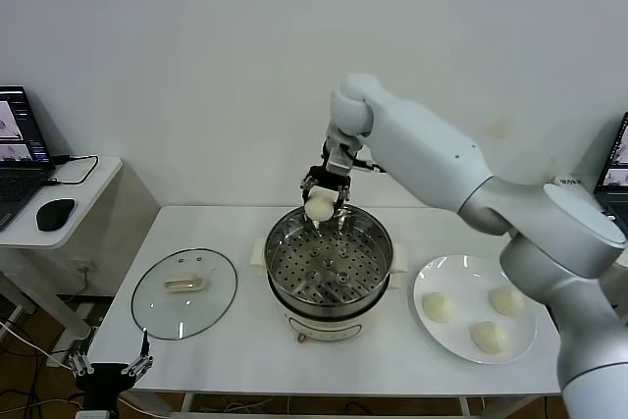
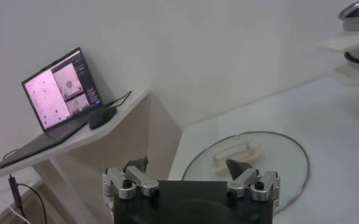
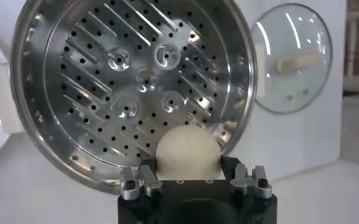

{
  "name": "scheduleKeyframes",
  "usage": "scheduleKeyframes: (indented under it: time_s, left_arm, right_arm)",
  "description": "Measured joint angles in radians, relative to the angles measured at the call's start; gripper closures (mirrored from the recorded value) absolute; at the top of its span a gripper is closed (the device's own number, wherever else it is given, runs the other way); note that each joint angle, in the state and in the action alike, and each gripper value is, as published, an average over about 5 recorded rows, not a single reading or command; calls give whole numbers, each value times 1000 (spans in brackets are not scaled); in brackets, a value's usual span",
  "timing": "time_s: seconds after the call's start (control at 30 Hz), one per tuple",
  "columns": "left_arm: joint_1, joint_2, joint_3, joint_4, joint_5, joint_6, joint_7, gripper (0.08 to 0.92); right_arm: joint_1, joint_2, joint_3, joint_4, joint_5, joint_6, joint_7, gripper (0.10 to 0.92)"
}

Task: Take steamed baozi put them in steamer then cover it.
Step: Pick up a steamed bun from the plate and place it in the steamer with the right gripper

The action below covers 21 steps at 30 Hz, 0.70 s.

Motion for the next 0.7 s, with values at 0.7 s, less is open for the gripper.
scheduleKeyframes:
  time_s: [0.7]
  left_arm:
    - [-18,-8,3,29,-7,4,4,177]
  right_arm:
    - [-118,38,28,-40,-170,48,43,380]
